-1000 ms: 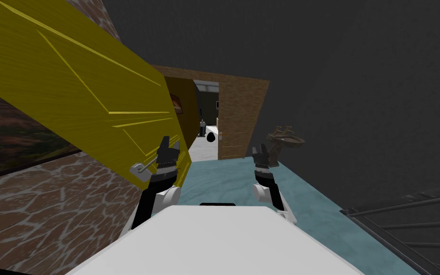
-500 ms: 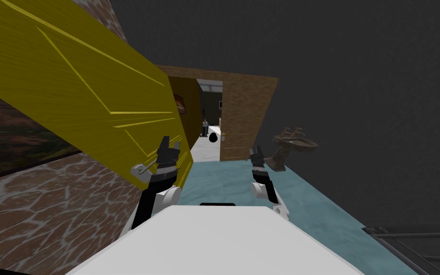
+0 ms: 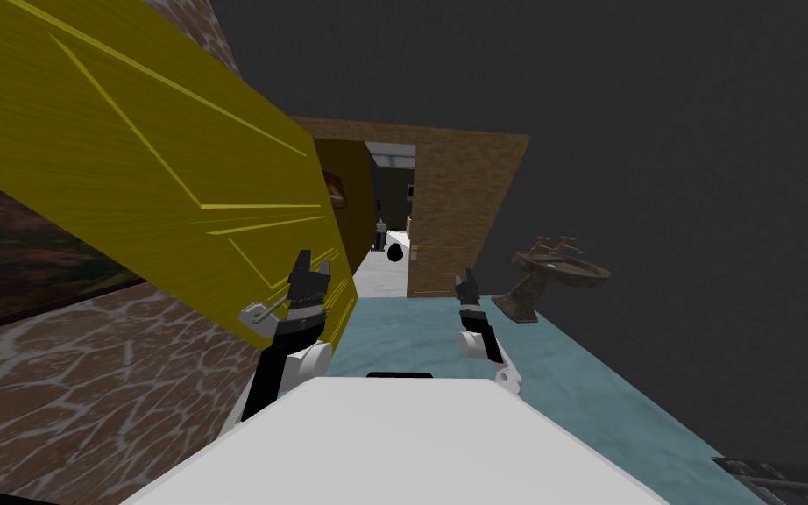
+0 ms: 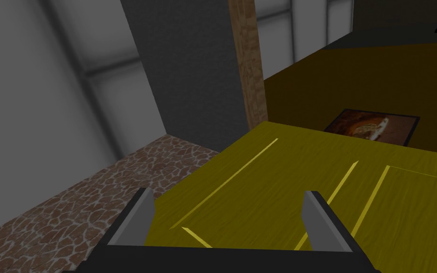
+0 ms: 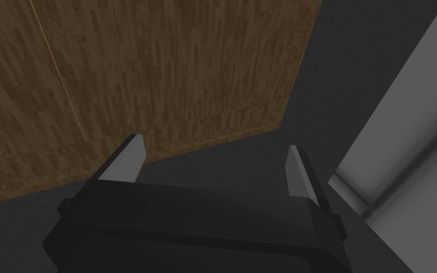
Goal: Pull the door open
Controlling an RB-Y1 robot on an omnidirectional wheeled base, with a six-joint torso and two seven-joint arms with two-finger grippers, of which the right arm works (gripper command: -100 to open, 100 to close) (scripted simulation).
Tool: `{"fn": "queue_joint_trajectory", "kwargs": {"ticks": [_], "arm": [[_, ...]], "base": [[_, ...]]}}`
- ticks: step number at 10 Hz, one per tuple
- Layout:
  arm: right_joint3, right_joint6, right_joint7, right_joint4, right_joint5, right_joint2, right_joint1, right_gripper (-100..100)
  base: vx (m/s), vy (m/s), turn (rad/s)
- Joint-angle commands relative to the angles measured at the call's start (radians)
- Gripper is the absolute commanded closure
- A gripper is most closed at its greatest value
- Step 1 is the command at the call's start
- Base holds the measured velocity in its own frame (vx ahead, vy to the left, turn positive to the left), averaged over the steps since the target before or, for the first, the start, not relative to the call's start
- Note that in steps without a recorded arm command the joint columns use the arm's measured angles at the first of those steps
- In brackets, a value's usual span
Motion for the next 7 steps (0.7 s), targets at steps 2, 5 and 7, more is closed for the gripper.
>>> {"fn": "queue_joint_trajectory", "kwargs": {"ticks": [2,5,7], "arm": [[-0.001,0.006,0.008,0.074,-0.035,-0.021,-0.039,-100],[0.000,0.009,0.015,0.146,-0.062,-0.036,-0.072,-100],[0.001,0.012,0.022,0.215,-0.090,-0.051,-0.106,-100]], "base": [[0.088,-0.002,0.118],[0.087,0.008,0.088],[0.081,-0.009,0.110]]}}
